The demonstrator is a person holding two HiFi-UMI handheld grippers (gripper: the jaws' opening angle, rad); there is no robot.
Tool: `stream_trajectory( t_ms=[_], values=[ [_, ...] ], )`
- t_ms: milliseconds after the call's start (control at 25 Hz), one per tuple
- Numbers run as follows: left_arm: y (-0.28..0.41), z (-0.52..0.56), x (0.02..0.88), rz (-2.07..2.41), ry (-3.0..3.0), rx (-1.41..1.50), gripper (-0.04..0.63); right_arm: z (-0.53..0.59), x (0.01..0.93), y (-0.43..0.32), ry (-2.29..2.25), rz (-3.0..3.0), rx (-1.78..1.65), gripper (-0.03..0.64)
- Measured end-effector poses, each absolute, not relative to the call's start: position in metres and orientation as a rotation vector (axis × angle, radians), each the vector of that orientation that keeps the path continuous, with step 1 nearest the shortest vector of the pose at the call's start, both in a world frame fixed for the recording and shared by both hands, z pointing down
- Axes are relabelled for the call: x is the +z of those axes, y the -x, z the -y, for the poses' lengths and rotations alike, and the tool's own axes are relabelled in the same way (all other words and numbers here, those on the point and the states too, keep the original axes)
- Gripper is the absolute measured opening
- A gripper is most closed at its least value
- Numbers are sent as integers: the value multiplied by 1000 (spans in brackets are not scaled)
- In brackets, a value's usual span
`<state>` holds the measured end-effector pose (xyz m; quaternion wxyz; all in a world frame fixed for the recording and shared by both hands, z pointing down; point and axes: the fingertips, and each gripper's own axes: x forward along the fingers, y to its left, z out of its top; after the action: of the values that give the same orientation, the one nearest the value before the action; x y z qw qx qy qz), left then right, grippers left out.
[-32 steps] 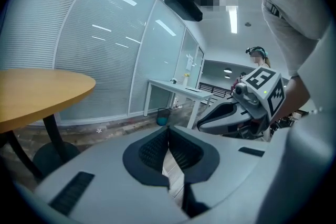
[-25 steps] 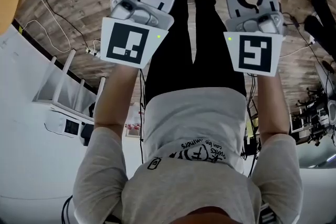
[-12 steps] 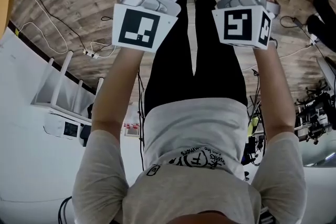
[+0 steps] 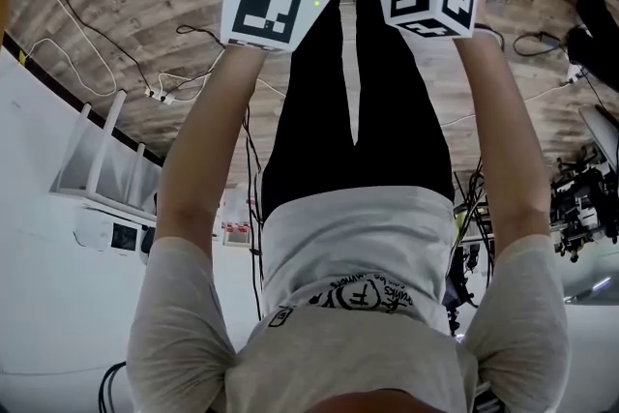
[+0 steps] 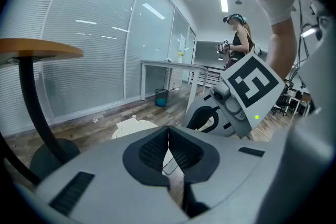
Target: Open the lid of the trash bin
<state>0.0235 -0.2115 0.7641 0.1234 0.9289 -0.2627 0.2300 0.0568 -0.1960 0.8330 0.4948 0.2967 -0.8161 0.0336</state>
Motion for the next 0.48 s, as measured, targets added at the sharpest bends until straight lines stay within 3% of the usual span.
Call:
stream_trajectory(
  t_ms=[480],
  values=[
    [-28, 203, 821, 729, -2692, 767, 20, 188, 918, -55, -520, 1846, 61, 49]
  ],
)
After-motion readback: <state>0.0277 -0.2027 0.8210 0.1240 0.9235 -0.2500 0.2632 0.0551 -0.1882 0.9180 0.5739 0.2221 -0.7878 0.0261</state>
